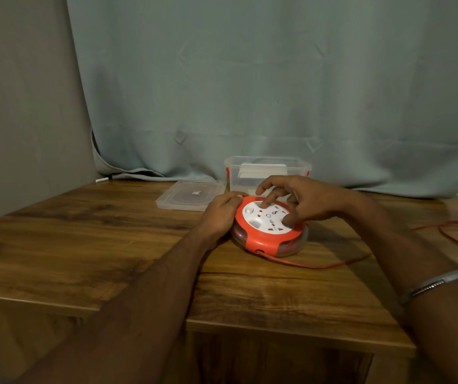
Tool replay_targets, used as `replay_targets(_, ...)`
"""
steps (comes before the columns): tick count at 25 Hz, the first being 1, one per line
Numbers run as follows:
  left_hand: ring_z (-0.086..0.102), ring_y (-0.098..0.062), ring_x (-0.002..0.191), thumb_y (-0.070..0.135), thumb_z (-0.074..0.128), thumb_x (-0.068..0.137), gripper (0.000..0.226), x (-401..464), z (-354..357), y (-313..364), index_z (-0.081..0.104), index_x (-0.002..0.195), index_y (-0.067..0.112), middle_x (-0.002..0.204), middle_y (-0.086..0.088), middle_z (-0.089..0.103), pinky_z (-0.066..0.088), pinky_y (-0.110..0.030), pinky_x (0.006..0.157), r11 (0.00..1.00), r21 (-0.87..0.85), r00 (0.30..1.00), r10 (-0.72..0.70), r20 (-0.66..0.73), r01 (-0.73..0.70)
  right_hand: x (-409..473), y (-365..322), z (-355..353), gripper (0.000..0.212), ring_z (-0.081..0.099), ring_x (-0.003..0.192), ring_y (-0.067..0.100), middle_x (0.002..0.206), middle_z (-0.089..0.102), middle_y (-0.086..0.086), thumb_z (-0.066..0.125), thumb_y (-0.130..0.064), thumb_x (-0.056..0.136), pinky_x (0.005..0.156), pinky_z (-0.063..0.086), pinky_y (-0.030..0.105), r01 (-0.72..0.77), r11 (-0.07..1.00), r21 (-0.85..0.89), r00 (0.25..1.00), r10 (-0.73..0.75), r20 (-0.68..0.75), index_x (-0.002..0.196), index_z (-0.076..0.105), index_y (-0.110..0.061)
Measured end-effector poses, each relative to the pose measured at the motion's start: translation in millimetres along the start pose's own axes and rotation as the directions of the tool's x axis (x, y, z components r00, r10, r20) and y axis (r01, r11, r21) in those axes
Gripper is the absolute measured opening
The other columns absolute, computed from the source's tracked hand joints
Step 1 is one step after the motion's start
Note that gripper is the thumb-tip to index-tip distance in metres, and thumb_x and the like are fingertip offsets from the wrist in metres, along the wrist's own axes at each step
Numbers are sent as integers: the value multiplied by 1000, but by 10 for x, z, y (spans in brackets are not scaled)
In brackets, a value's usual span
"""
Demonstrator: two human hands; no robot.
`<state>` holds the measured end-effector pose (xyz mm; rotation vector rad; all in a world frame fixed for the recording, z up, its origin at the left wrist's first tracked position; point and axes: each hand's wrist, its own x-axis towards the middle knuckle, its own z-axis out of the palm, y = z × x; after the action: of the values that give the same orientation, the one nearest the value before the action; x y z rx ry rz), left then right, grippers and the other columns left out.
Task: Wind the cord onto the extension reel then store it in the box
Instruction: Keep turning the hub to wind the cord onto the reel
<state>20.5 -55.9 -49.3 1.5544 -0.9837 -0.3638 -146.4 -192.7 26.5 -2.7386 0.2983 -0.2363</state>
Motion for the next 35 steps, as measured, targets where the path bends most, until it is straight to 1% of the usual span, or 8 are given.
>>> replay_targets(3,72,-22,99,30,38,109,38,-3,4,-2,61,134,15,117,-8,72,61,-34,84,1000,2,1000,-11,7,11,-2,6,-9,74,62,69,-15,123,73,-5,79,6,77,57,47,8,-4,1000,25,1000,4,7,134,46,-28)
replay_targets(5,72,-23,102,31,37,109,38,9,2,-17,61,135,15,120,-10,71,61,-36,87,1000,2,1000,-17,9,17,-9,-3,-2,75,60,59,-14,124,73,-1,79,6,77,54,47,9,-9,998,59,1000,9,8,131,41,-29)
replay_targets(11,72,-21,100,30,38,109,38,2,-5,-21,63,132,14,116,-7,72,60,-34,87,1000,-6,1000,-7,2,7,-3,-11,24,80,71,89,20,120,73,-1,87,-5,73,66,56,25,-15,997,71,1000,16,-14,127,35,-35)
replay_targets(17,73,-21,97,31,38,109,37,13,-7,-33,64,130,15,113,-8,74,61,-31,81,1000,-29,1000,-9,3,9,-30,-52,61,74,65,100,14,106,71,-2,92,-22,69,76,56,31,-5,1000,21,999,6,-50,122,42,-35)
replay_targets(22,72,-21,97,27,39,109,36,15,-9,-42,67,127,13,110,-7,74,59,-31,82,999,-46,1000,7,-20,-8,5,-129,136,33,64,76,19,80,68,-1,88,-39,70,69,54,45,43,990,-136,994,-56,-91,83,64,-20)
replay_targets(26,72,-22,98,26,40,108,32,26,-7,-41,68,120,16,107,-6,74,60,-35,87,998,-60,1000,8,-20,-9,38,-193,205,41,54,58,8,58,59,-7,79,-49,78,59,44,33,11,976,-217,993,-36,-112,67,63,-12)
replay_targets(32,73,-26,99,28,40,108,34,36,1,-49,68,123,14,109,-9,75,60,-43,92,999,-50,1000,-1,-16,0,51,-195,204,40,55,56,6,56,60,-9,79,-48,81,61,49,38,40,975,-220,986,-74,-147,61,60,-19)
replay_targets(35,73,-23,95,27,40,108,34,17,0,-34,67,124,15,105,-6,75,61,-39,89,999,-36,1000,3,-11,-3,37,-157,116,15,65,77,8,79,69,-12,77,-20,78,70,59,43,88,979,-181,983,-114,-141,74,64,-27)
